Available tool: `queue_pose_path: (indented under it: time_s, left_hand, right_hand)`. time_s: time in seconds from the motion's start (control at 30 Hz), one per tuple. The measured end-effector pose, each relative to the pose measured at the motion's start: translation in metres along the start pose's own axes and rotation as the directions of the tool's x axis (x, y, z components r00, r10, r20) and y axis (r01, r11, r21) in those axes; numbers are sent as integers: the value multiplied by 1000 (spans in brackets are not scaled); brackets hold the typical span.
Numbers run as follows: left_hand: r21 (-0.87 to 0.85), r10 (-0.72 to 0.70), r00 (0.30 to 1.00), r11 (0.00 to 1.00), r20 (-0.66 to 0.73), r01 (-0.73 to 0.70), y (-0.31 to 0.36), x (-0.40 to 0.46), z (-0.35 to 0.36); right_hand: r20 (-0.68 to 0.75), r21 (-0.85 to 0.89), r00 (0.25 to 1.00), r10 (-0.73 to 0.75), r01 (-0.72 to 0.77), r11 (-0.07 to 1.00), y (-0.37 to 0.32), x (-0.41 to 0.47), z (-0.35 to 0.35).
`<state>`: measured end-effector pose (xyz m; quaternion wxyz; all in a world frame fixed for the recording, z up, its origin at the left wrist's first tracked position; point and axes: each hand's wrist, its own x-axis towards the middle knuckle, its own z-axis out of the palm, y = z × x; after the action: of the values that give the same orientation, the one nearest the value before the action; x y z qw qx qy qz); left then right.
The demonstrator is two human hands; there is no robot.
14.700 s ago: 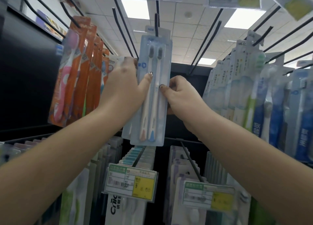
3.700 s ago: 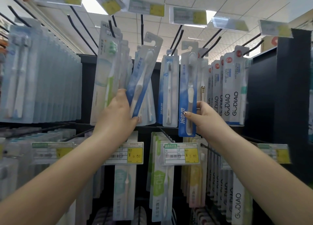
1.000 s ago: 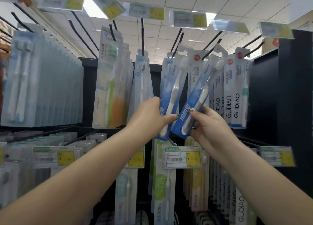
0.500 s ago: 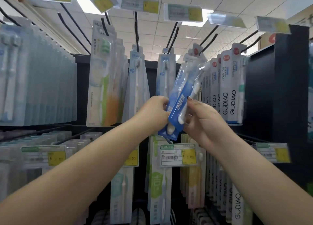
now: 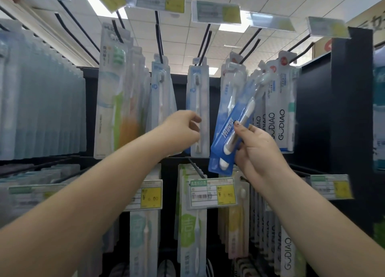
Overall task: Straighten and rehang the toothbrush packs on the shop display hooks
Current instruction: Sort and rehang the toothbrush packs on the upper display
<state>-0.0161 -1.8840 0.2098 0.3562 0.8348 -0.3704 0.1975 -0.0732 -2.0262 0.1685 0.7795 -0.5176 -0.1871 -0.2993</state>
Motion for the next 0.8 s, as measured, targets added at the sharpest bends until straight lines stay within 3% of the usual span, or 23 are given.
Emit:
queue_pose_path:
  time_s: [0.1,0.23,0.5,0.8]
  left_hand:
    - [109,-1,971,994,-238,28,-1,14,7]
    - [101,-110,917,982,-383,160,6,39,17]
    - [72,-241,876,953,-417,296,5,73,28]
    - [36,-210,916,971,-341,236,-8,69,13]
  right_hand:
    - [-20,-46,999,-37,36,998,0,0,-2]
    - [-33,-82,998,-53,50,995,1,0,-5]
    - [-71,-116,996,-52,44,992,2,-2,-8]
    - [-122,-145,992,-44,25,989,-4,-7,-20]
